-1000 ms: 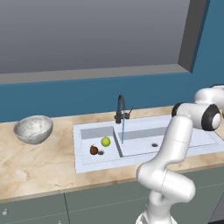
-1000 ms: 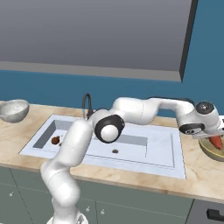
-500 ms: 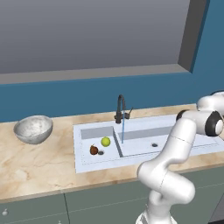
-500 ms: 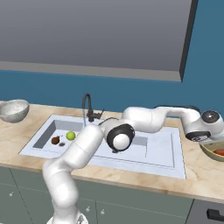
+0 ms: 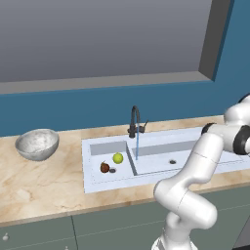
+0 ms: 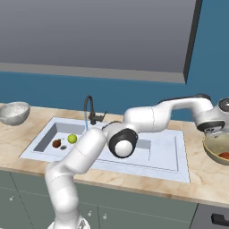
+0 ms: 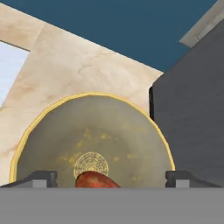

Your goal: Pick the pears from the sink and place them in one bowl. Place the sweet potato in the other bowl. Then turn off the sink faucet.

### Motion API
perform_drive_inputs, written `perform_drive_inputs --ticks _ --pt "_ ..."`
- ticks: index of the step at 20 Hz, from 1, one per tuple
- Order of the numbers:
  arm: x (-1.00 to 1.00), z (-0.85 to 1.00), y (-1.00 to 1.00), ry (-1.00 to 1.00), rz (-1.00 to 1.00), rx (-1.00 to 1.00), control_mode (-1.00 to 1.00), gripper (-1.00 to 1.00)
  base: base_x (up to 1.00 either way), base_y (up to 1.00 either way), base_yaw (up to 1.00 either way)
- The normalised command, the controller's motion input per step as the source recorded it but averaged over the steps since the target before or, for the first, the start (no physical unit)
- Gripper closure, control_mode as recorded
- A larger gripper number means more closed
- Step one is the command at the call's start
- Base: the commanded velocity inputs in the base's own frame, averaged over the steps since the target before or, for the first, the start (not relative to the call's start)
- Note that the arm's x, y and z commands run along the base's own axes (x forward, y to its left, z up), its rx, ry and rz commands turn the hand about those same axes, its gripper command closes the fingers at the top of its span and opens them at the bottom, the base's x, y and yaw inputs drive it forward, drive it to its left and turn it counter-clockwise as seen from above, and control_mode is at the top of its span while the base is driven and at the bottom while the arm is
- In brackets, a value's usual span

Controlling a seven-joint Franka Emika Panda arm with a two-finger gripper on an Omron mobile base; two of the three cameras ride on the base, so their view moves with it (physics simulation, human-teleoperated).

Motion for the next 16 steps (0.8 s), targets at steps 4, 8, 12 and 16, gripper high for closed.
perform_drive_inputs --ticks 4,8,12,16 --pt "0.21 0.01 1.0 0.03 0.14 -0.06 -1.0 -1.0 0.0 0.0 0.0" --pt "0.18 0.0 1.0 0.0 0.17 -0.1 -1.0 -1.0 0.0 0.0 0.0" --pt "0.13 0.0 1.0 0.0 0.17 -0.1 -1.0 -1.0 0.0 0.0 0.0" --pt "0.0 0.09 1.0 0.0 0.19 -0.08 -1.0 -1.0 0.0 0.0 0.0"
